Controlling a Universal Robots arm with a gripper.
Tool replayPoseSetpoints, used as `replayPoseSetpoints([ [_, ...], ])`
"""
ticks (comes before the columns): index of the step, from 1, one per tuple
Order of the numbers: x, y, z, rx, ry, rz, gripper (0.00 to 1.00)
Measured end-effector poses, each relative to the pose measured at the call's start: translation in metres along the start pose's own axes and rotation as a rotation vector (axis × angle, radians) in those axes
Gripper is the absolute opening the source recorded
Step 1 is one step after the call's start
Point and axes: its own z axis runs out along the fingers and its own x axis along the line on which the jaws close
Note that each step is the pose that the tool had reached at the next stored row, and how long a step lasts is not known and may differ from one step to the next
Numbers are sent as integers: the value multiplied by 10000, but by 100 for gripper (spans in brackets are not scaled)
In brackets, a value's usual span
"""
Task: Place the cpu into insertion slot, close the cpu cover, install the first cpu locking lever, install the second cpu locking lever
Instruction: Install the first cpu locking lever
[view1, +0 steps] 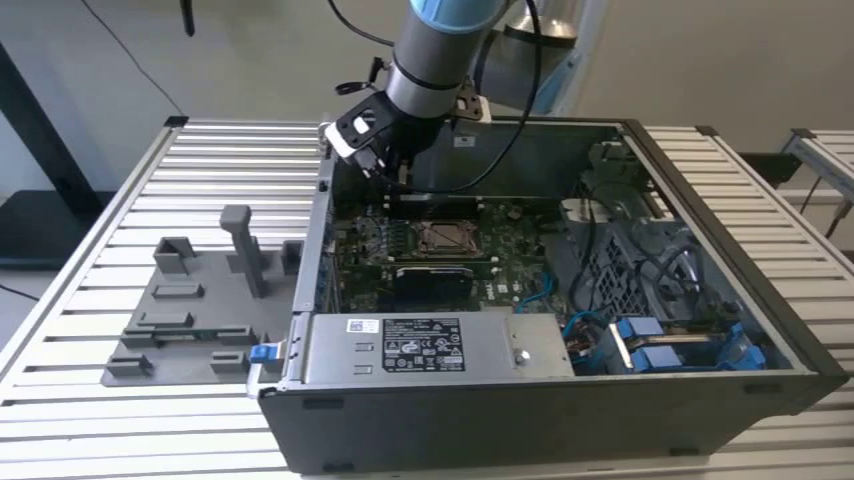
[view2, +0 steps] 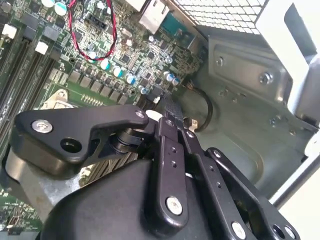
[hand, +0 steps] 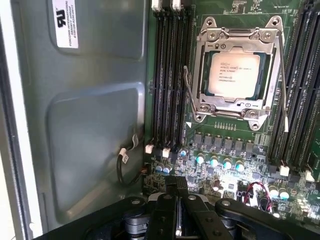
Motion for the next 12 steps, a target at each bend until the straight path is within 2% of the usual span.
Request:
replayPoseSetpoints([
  [3, 2, 16, -9, 2, -1, 1, 11],
  [5, 1, 16, -8, -28, -12, -6, 11],
  [6, 0, 16, -8, -109, -23, -33, 11],
  [7, 0, 17, -7, -224, -35, -74, 11],
  [8, 0, 18, -7, -301, -44, -110, 11],
  [9, -1, 20, -8, -345, -52, -138, 11],
  [10, -1, 20, -8, -453, -66, -184, 11],
  [11, -1, 20, -8, -610, -92, -243, 11],
  [12, -2, 21, -8, -729, -116, -284, 11],
])
